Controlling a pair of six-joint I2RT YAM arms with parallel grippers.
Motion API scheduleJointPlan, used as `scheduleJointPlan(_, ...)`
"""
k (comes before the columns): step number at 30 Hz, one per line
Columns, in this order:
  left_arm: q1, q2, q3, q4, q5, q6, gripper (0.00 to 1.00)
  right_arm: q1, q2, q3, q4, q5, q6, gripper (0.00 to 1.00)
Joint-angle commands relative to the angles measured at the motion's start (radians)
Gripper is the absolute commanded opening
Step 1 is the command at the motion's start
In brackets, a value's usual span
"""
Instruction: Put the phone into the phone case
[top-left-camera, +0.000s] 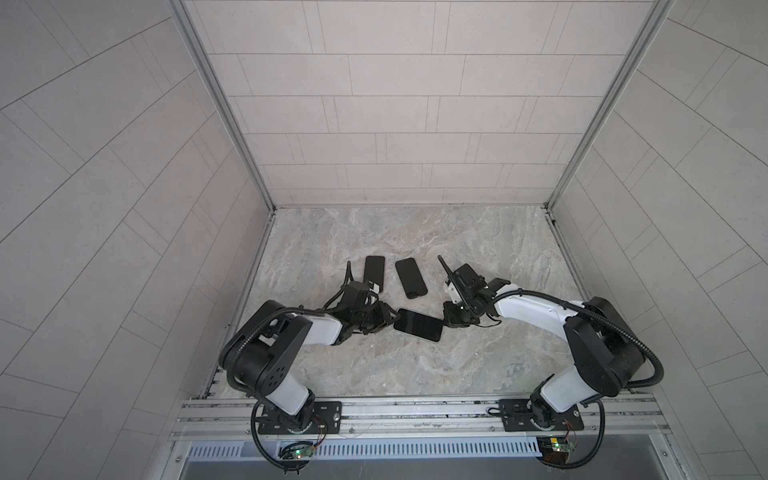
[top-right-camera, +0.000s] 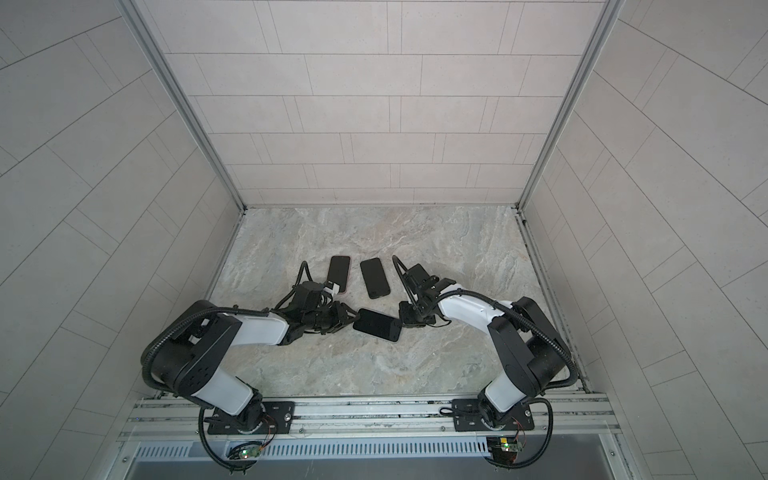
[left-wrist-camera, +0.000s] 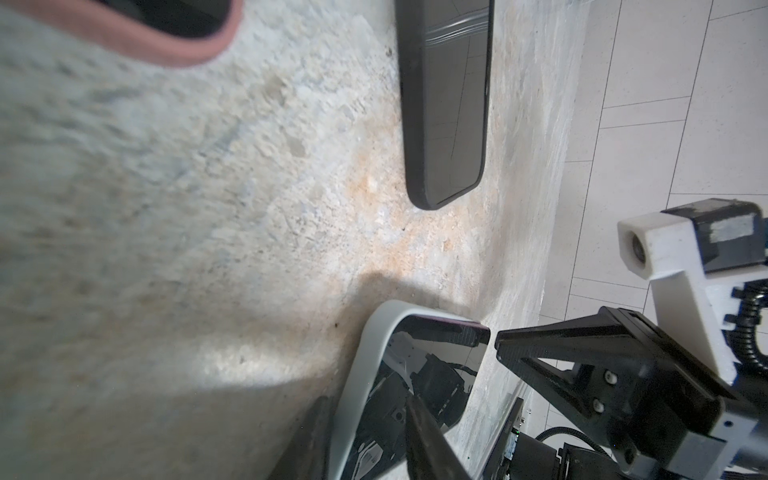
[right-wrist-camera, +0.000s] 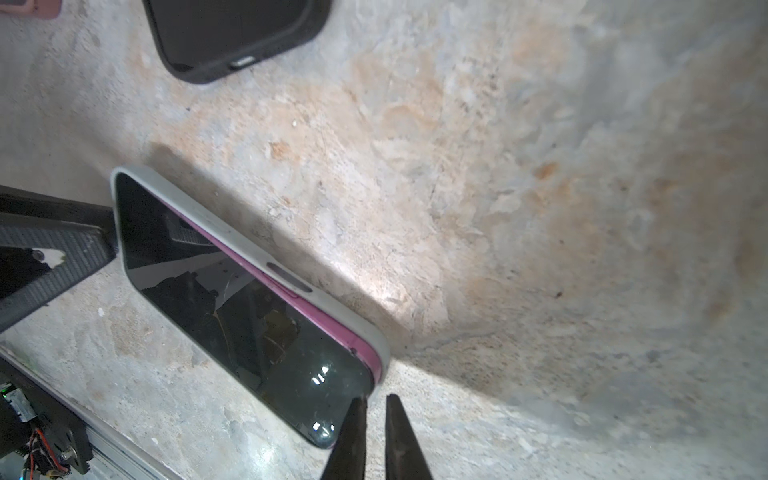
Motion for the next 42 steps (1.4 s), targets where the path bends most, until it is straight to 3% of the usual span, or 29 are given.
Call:
scheduleJointPlan(1,-0.007,-0.001,0.003,-0.007,0.003,0.002,0.37,0.002,0.004,0.016,0.001,-0.001,-0.013,0.14)
scheduleJointPlan(29,-0.006,0.005,0.008,-0.009,0.008,0.005,0.36,0.048,0.181,0.159,-0.135,0.077,-0.028,0.1)
scheduleJointPlan(42,-0.007,0.003,0.007,-0.005,0.009,0.006,0.36,0.068,0.1,0.228,-0.302,0.206,-0.106,0.11)
